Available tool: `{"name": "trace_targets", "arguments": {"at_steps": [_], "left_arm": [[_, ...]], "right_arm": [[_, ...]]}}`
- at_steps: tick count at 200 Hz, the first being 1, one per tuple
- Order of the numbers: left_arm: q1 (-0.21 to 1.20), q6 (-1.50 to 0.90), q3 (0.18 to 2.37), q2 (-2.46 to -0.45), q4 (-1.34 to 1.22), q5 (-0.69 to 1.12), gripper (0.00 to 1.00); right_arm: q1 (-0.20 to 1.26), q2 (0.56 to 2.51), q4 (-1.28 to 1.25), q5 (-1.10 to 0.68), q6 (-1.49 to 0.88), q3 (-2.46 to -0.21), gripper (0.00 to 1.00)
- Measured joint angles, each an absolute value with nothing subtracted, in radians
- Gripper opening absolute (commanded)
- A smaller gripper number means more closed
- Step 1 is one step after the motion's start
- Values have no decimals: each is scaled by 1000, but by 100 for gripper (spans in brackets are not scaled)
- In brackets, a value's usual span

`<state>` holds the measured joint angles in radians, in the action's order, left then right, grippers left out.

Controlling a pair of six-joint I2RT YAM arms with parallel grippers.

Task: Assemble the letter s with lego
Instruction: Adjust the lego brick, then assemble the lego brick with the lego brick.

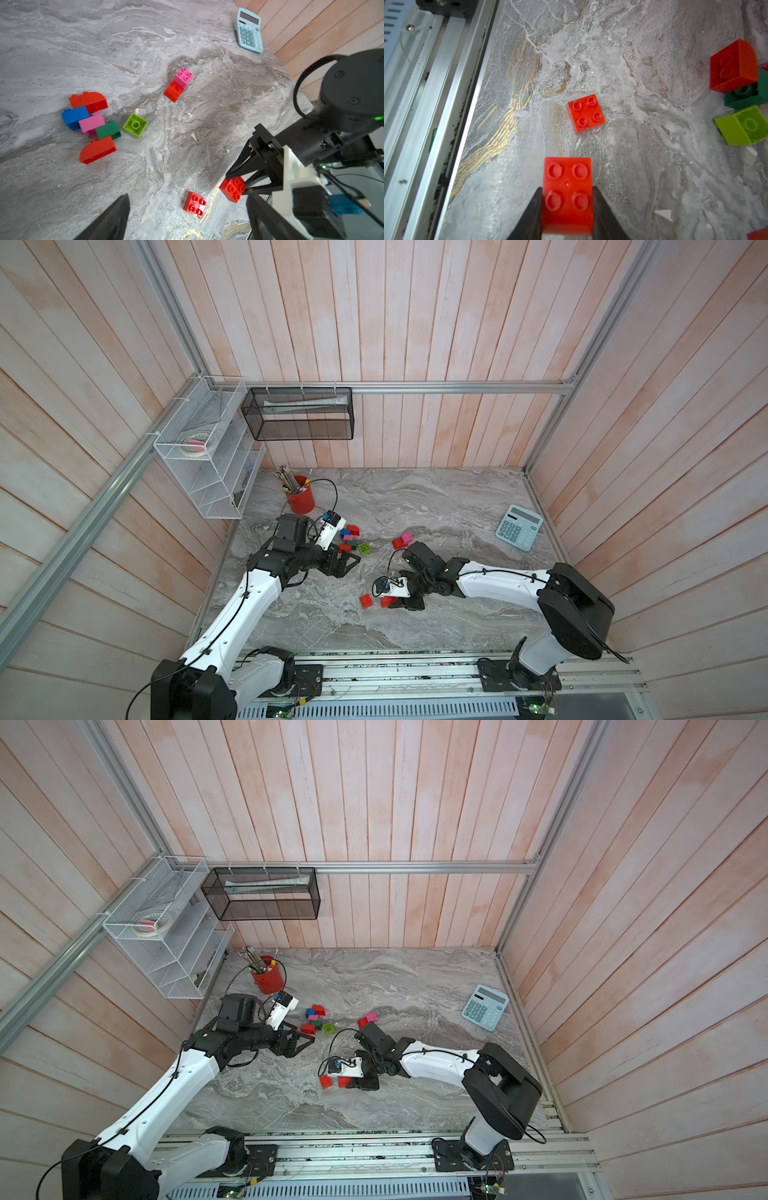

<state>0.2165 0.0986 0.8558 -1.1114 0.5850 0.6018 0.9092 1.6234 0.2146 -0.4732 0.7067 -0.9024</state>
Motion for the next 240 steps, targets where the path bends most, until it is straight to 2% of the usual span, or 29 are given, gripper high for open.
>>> {"name": "trace_targets", "arguments": {"at_steps": [95, 240], "left_arm": [[136, 32, 839, -1109, 575, 594, 91], [116, 33, 839, -1122, 560, 605, 91]], "right_arm": [[904, 1866, 450, -526, 864, -1200, 24], [904, 1923, 498, -561, 966, -1263, 24]]}}
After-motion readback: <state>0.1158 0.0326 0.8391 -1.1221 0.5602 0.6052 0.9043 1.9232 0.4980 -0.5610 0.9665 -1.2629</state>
